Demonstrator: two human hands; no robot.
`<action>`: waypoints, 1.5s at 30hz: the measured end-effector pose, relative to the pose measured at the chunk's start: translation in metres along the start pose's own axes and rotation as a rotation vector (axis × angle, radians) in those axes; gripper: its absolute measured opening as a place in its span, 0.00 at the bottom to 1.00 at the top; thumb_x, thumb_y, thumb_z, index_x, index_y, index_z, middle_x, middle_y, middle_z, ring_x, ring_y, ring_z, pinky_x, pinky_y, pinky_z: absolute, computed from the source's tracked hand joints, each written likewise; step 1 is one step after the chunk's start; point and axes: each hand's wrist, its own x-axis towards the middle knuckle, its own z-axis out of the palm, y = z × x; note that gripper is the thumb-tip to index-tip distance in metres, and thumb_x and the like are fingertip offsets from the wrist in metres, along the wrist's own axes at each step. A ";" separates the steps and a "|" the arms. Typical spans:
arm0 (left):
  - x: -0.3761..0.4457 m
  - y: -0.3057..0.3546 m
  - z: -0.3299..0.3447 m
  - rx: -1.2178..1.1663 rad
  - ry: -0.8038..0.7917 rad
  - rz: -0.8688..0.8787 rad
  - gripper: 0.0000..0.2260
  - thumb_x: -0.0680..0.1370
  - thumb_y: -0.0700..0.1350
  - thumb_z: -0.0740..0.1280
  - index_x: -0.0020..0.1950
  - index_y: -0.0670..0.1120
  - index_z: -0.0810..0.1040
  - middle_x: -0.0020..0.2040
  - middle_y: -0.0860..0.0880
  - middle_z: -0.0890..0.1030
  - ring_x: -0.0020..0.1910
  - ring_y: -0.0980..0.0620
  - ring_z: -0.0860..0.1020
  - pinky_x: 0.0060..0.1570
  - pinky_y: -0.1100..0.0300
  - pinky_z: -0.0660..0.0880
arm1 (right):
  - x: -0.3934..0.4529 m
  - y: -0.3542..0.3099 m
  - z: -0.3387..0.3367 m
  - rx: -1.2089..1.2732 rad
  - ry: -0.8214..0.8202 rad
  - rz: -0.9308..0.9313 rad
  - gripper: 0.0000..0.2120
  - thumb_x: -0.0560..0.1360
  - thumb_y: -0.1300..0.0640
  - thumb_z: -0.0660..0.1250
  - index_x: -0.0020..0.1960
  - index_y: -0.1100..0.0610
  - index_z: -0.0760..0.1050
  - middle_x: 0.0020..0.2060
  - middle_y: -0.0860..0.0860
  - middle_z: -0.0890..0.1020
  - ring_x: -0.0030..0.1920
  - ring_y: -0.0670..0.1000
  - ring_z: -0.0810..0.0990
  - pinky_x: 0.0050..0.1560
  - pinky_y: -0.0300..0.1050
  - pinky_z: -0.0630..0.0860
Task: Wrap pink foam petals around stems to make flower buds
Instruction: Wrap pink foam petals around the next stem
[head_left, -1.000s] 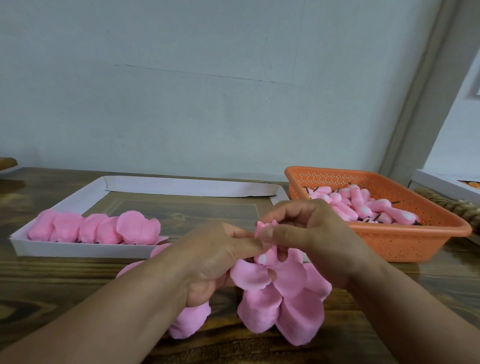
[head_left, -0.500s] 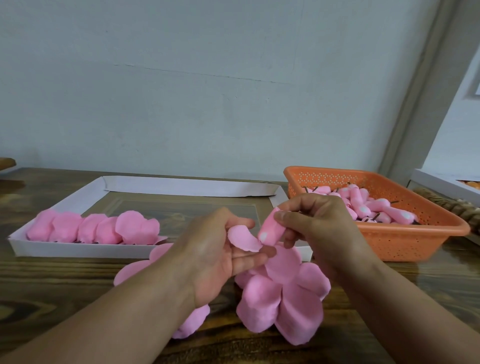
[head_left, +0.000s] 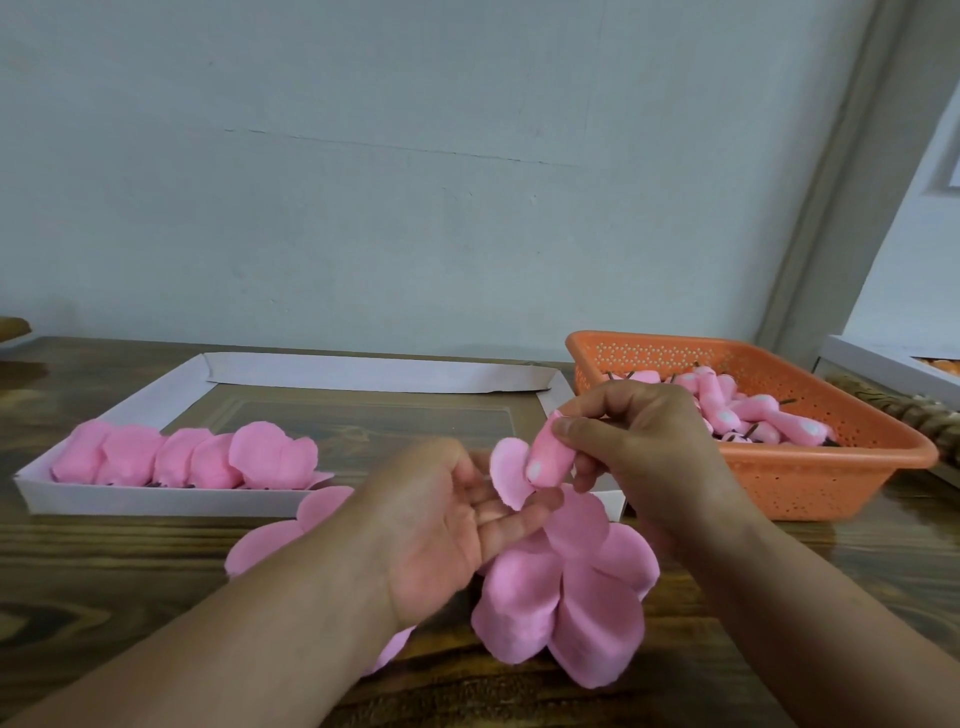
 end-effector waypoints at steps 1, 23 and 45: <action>0.000 0.000 -0.001 0.071 0.006 0.025 0.16 0.71 0.28 0.56 0.56 0.31 0.76 0.49 0.33 0.83 0.48 0.40 0.83 0.42 0.55 0.82 | 0.000 0.001 0.000 -0.004 -0.006 0.004 0.09 0.71 0.72 0.66 0.34 0.64 0.78 0.20 0.54 0.76 0.21 0.48 0.71 0.23 0.37 0.72; -0.006 0.012 -0.010 0.695 -0.061 0.169 0.03 0.78 0.39 0.64 0.45 0.43 0.72 0.36 0.43 0.83 0.33 0.48 0.83 0.31 0.62 0.78 | -0.004 -0.008 -0.002 0.008 -0.258 0.064 0.12 0.69 0.74 0.65 0.33 0.63 0.79 0.25 0.58 0.78 0.23 0.50 0.74 0.25 0.39 0.74; -0.002 -0.014 0.000 0.819 0.332 0.516 0.06 0.79 0.41 0.65 0.43 0.49 0.79 0.32 0.47 0.83 0.28 0.52 0.81 0.35 0.52 0.81 | -0.009 -0.012 0.010 0.117 -0.155 0.107 0.04 0.70 0.73 0.67 0.37 0.69 0.77 0.26 0.61 0.77 0.21 0.49 0.73 0.24 0.39 0.73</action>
